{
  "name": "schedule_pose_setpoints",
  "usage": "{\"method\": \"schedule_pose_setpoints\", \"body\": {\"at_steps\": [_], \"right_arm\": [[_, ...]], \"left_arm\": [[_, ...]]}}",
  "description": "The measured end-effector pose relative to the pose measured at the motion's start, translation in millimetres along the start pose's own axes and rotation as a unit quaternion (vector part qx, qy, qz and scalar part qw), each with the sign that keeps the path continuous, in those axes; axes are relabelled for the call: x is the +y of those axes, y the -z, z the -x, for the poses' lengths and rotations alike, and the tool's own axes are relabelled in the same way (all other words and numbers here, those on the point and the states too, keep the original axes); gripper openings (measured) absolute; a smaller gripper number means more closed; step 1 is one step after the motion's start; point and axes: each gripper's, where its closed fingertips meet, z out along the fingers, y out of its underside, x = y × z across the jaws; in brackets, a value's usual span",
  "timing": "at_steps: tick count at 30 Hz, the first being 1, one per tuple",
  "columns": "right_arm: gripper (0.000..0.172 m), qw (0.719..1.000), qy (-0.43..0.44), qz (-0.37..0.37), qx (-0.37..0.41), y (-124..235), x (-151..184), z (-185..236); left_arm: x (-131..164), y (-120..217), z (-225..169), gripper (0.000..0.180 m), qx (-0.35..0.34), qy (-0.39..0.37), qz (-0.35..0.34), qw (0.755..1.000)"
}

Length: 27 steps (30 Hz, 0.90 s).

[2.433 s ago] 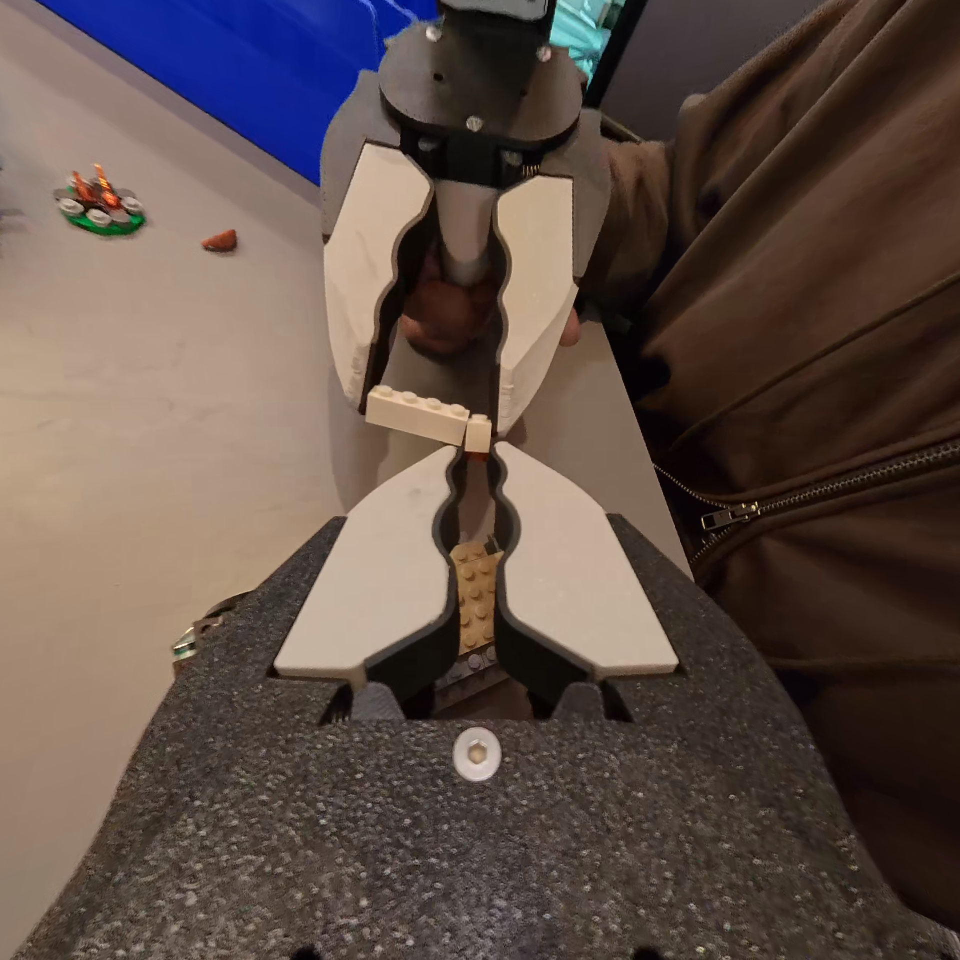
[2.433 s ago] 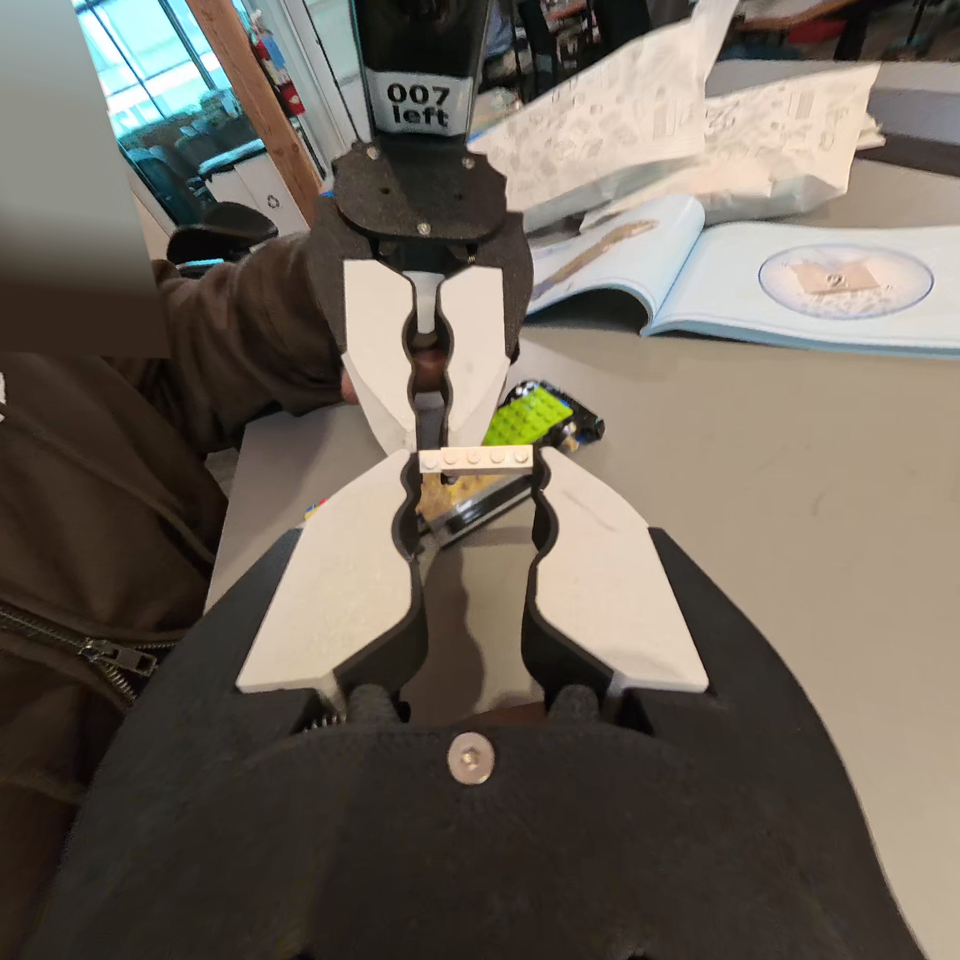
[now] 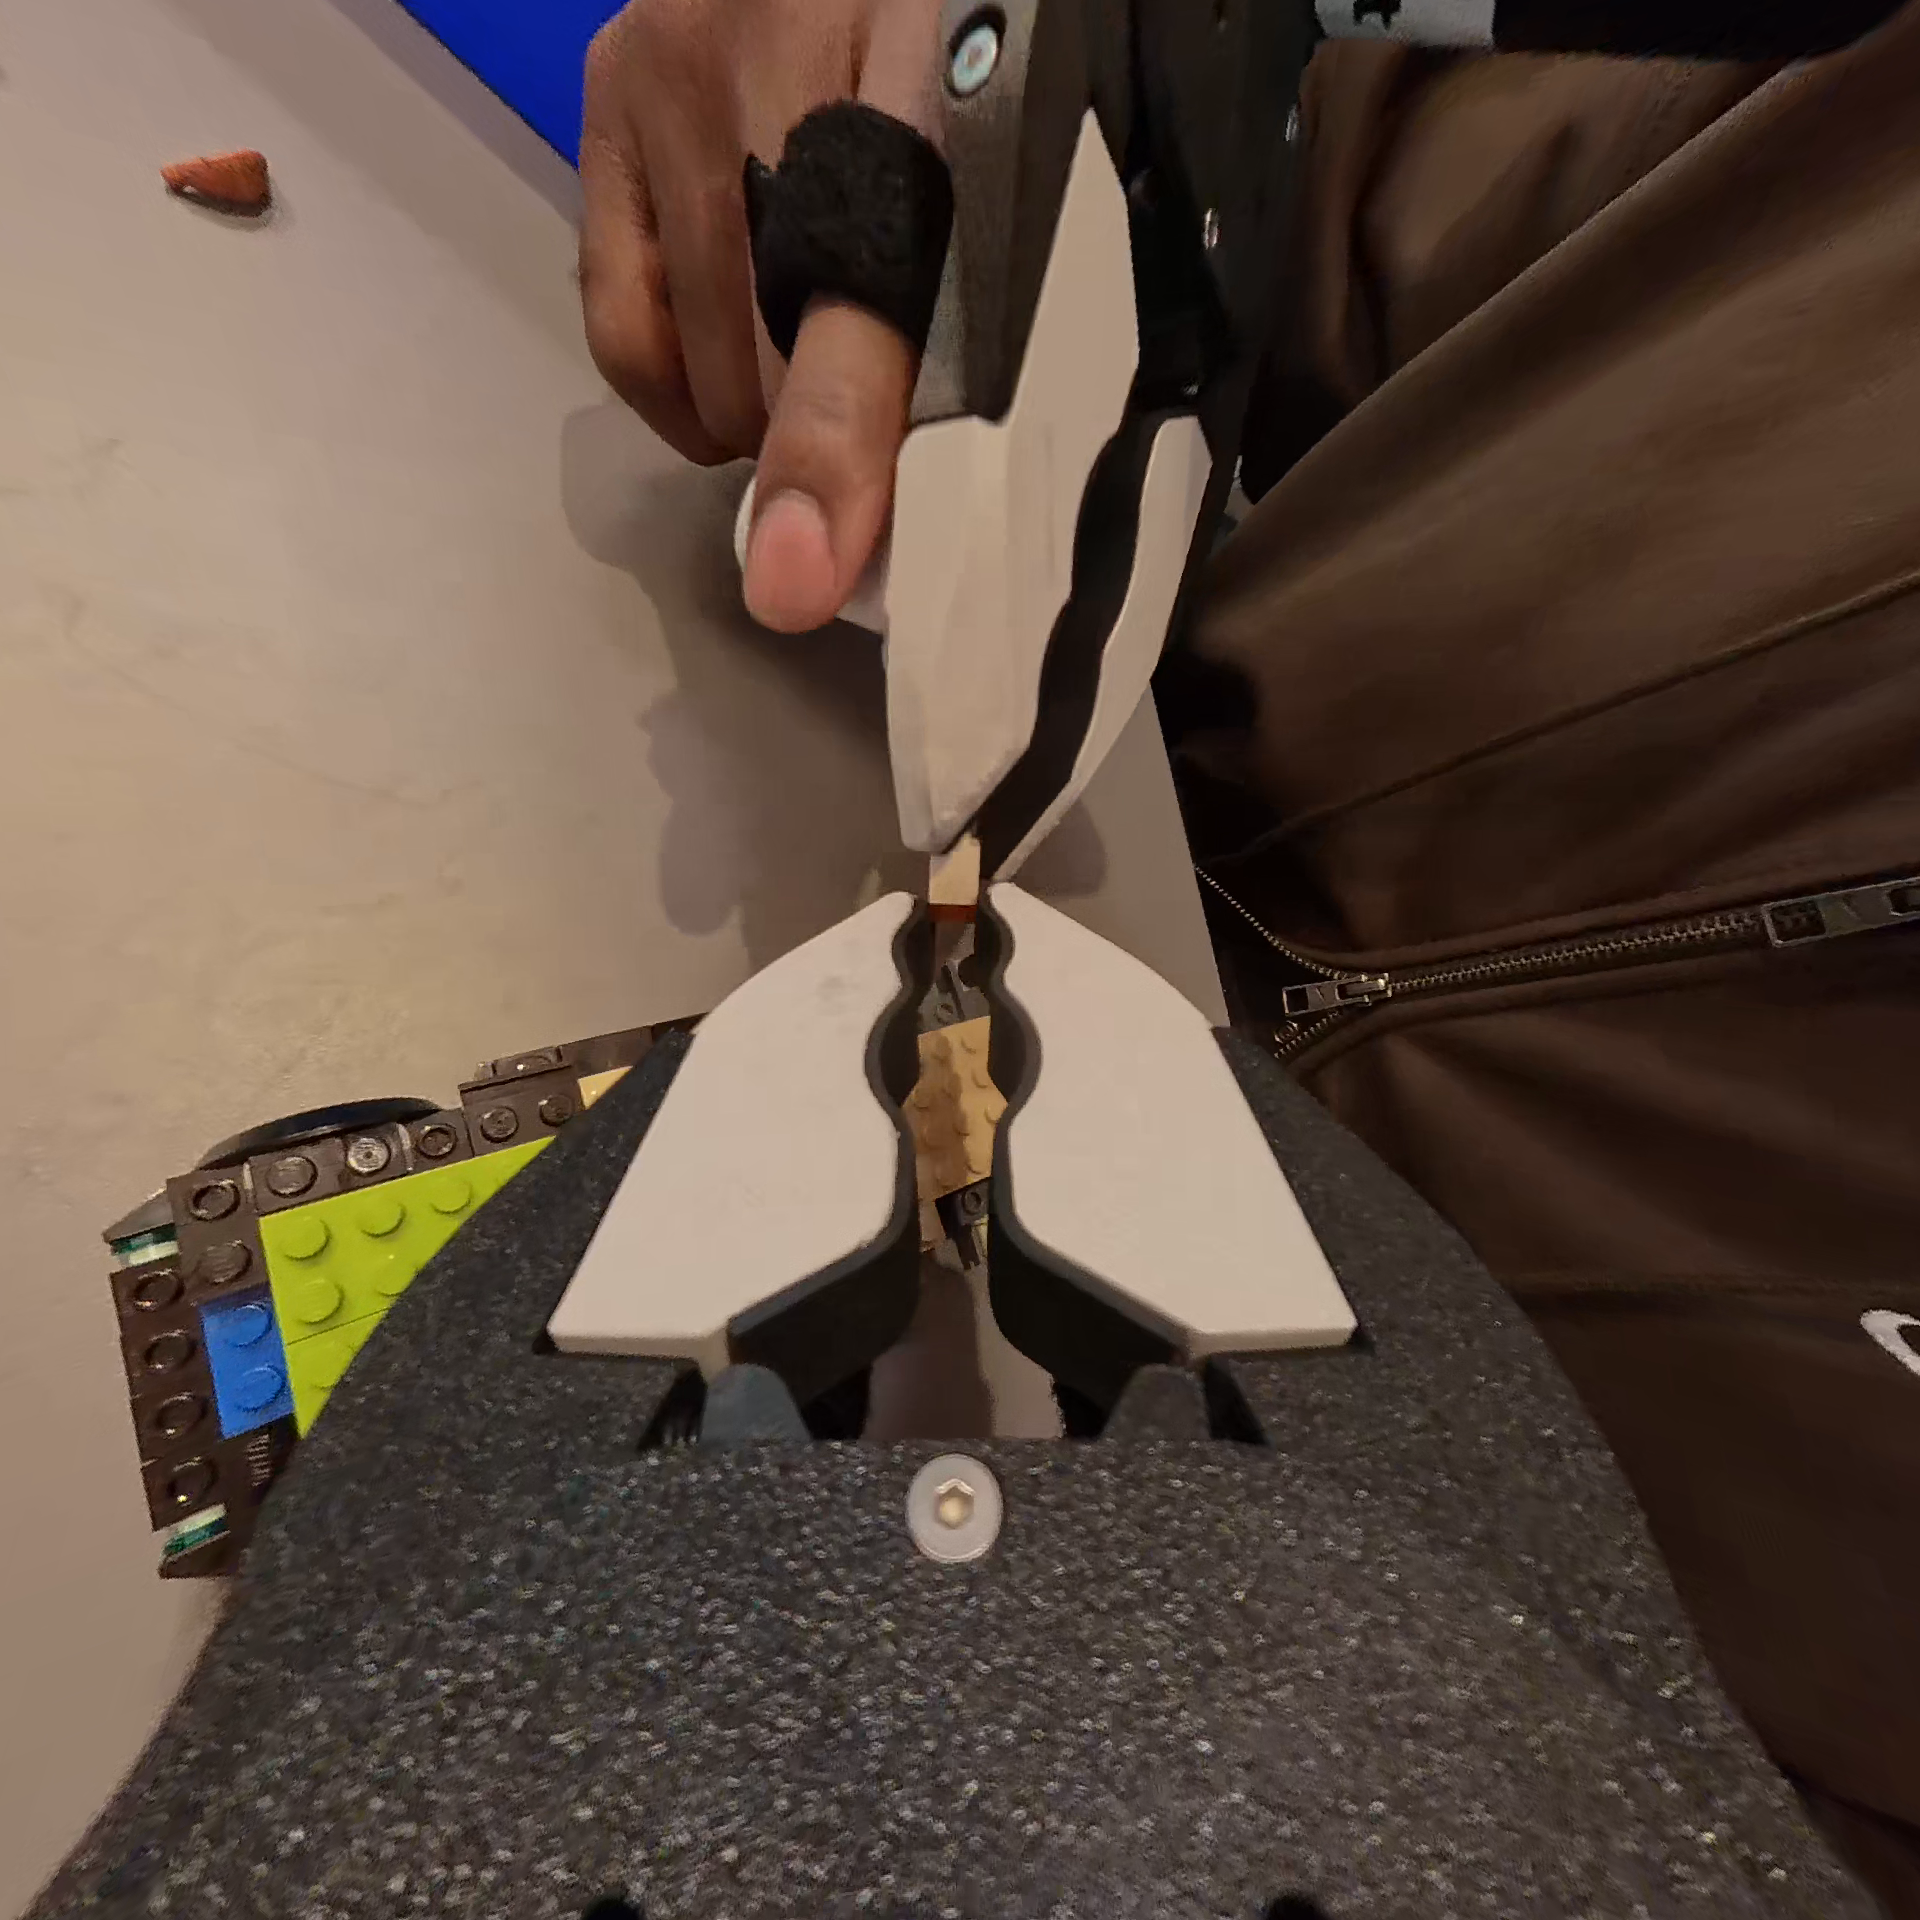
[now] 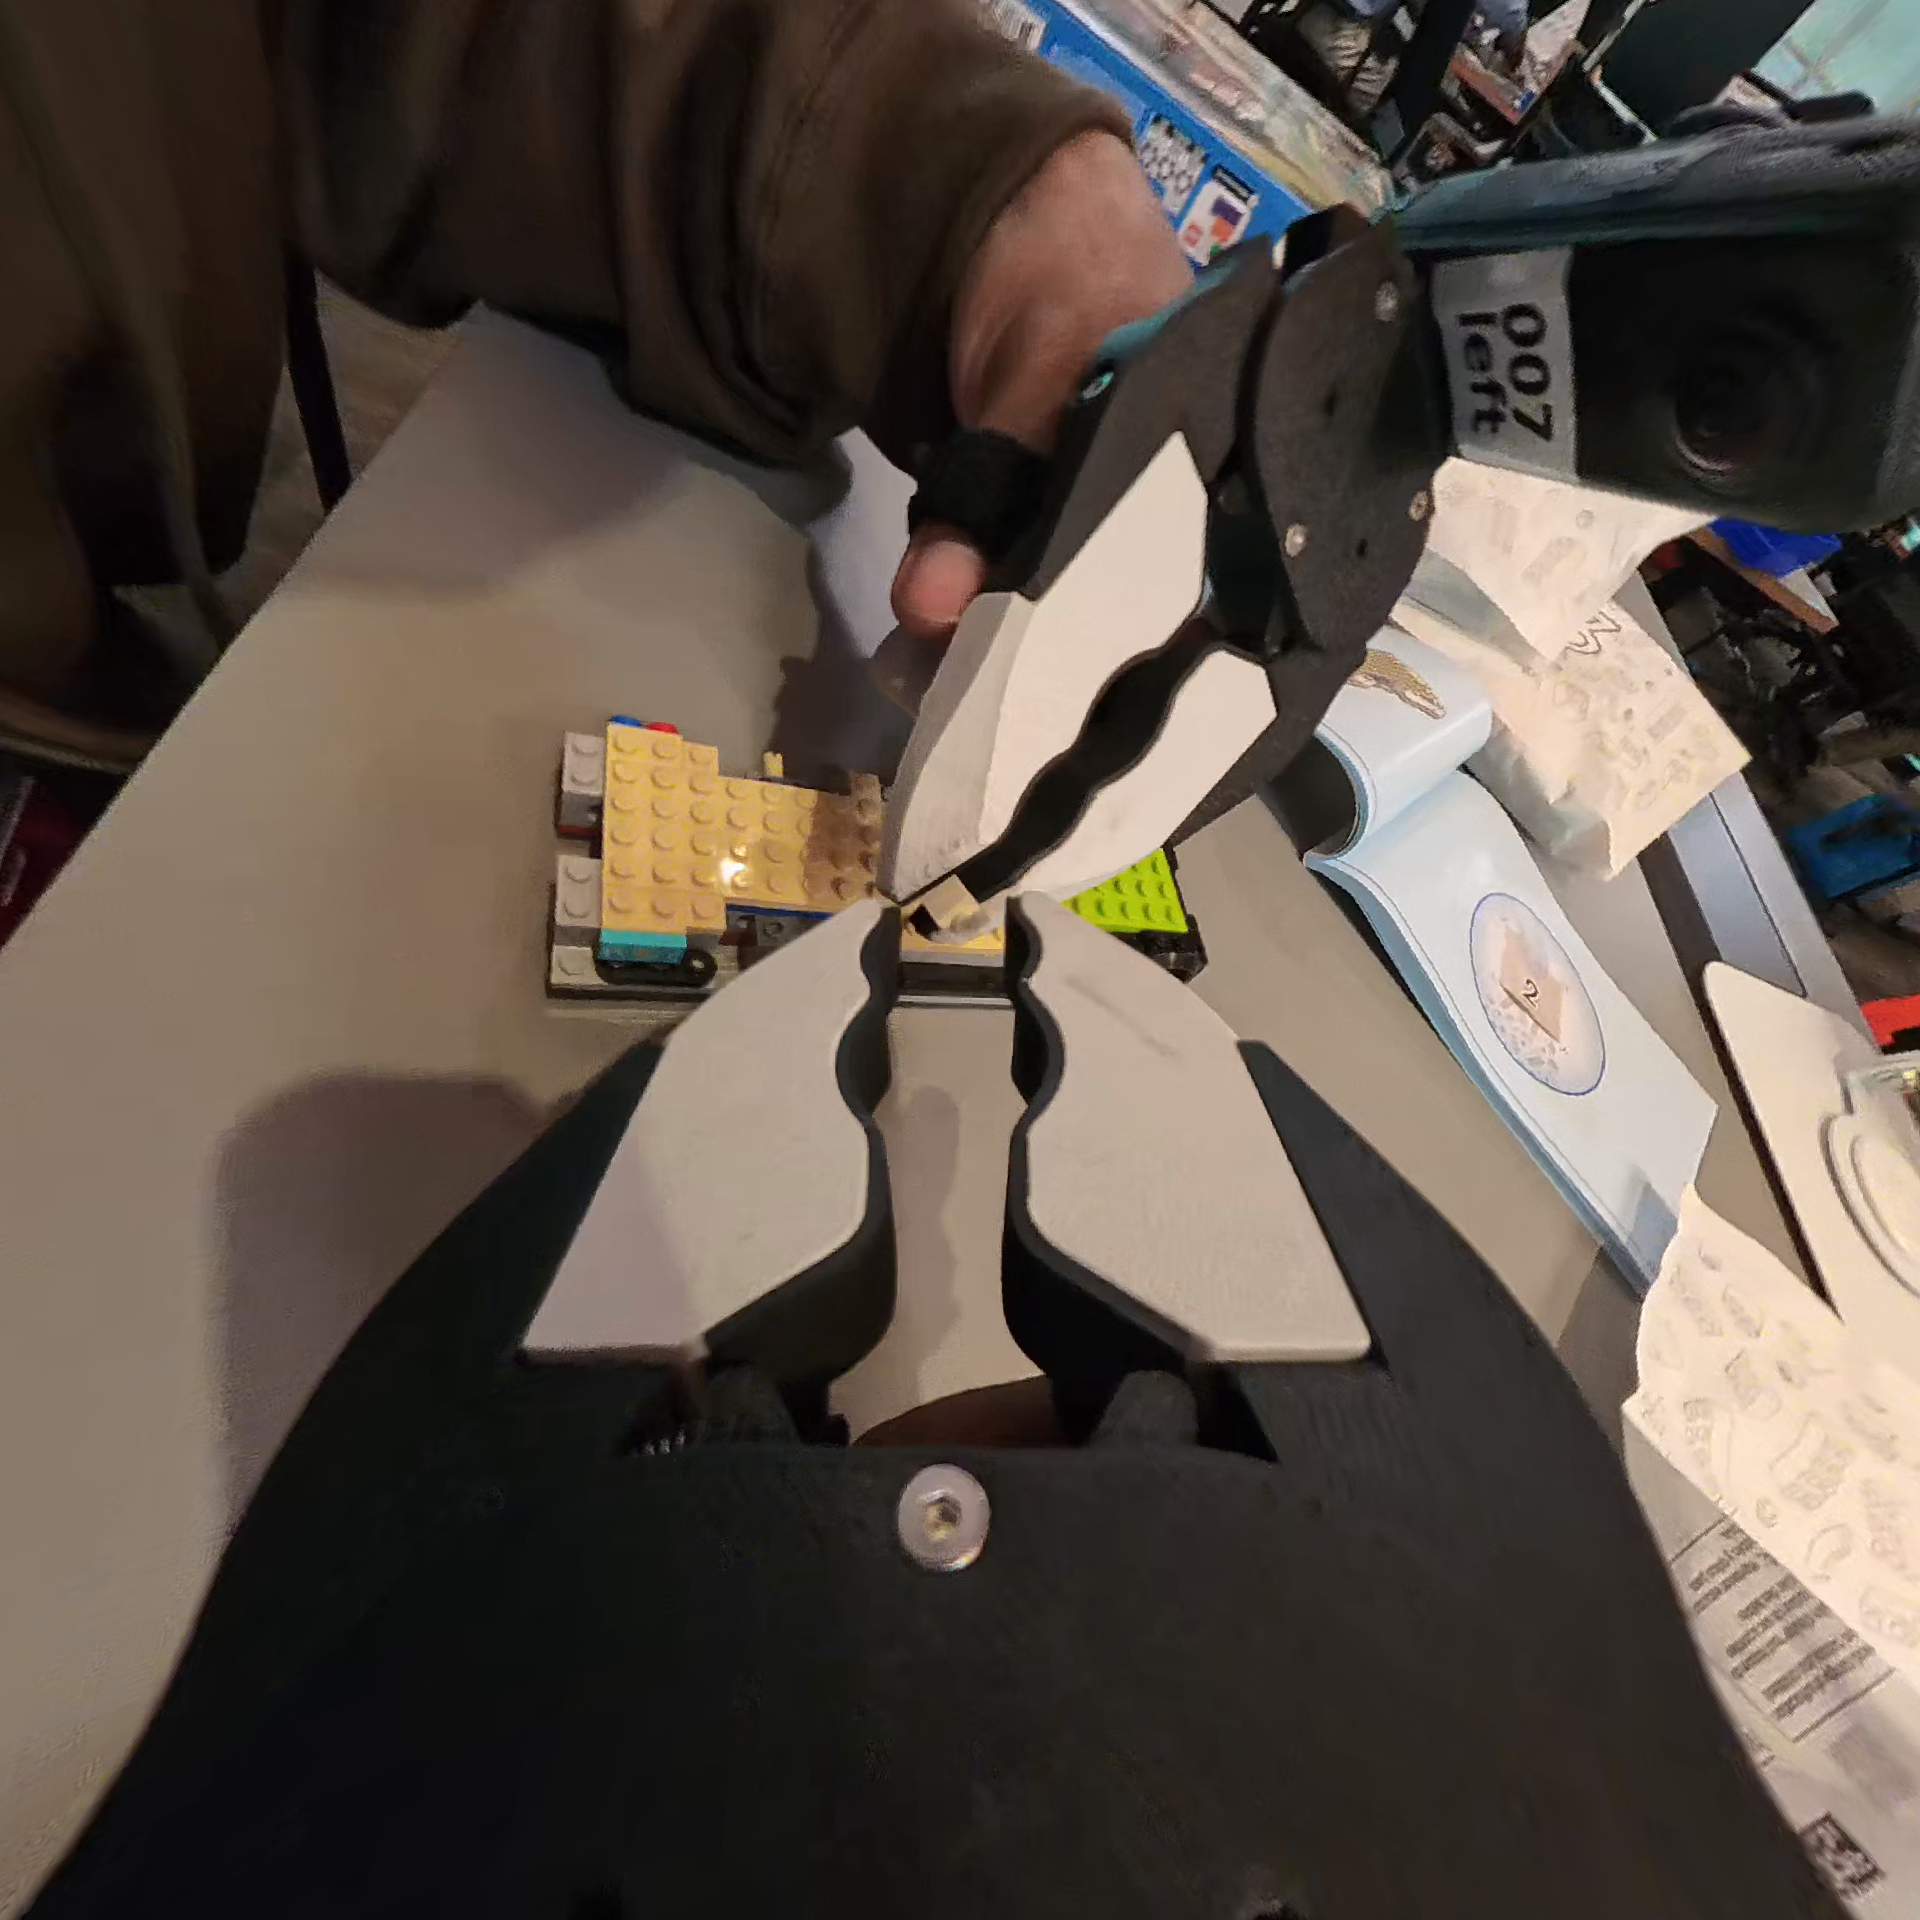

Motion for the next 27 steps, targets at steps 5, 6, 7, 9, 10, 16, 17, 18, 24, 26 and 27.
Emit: {"method": "schedule_pose_setpoints", "body": {"at_steps": [5, 6, 7, 9, 10, 16, 17, 18, 24, 26, 27], "right_arm": [[0.011, 1.000, 0.016, 0.007, 0.007, -5, 5, 1], [0.011, 1.000, 0.018, 0.005, 0.007, -5, 5, 1], [0.011, 1.000, 0.024, 0.006, 0.007, -5, 5, 2], [0.012, 0.999, 0.038, 0.010, 0.006, -5, 5, 5], [0.012, 0.999, 0.043, 0.012, 0.005, -5, 5, 6], [0.009, 0.997, 0.067, 0.018, 0.044, -3, 7, -2], [0.009, 0.996, 0.072, 0.016, 0.059, -1, 6, -5], [0.009, 0.994, 0.075, 0.013, 0.075, 0, 4, -8], [0.009, 0.991, 0.061, -0.007, 0.117, 7, -2, -14], [0.009, 0.991, 0.052, -0.018, 0.121, 10, -5, -14], [0.008, 0.991, 0.053, -0.020, 0.125, 11, -6, -15]], "left_arm": [[3, -2, 2, 0.007, 0.007, 0.012, 0.004, 1.000], [4, -2, 2, 0.007, 0.010, 0.013, 0.005, 1.000], [4, -3, 1, 0.007, 0.014, 0.013, 0.008, 1.000], [5, -5, -1, 0.007, 0.019, 0.014, 0.012, 1.000], [6, -6, -1, 0.007, 0.019, 0.015, 0.014, 1.000], [-2, 0, 3, 0.007, 0.008, 0.016, -0.013, 1.000], [-6, 3, 3, 0.007, 0.007, 0.015, -0.025, 1.000], [-9, 5, 2, 0.007, 0.008, 0.012, -0.035, 0.999], [-18, 8, -3, 0.007, 0.010, -0.015, -0.060, 0.998], [-22, 9, -4, 0.006, 0.013, -0.017, -0.070, 0.997], [-23, 9, -5, 0.006, 0.015, -0.017, -0.074, 0.997]]}}
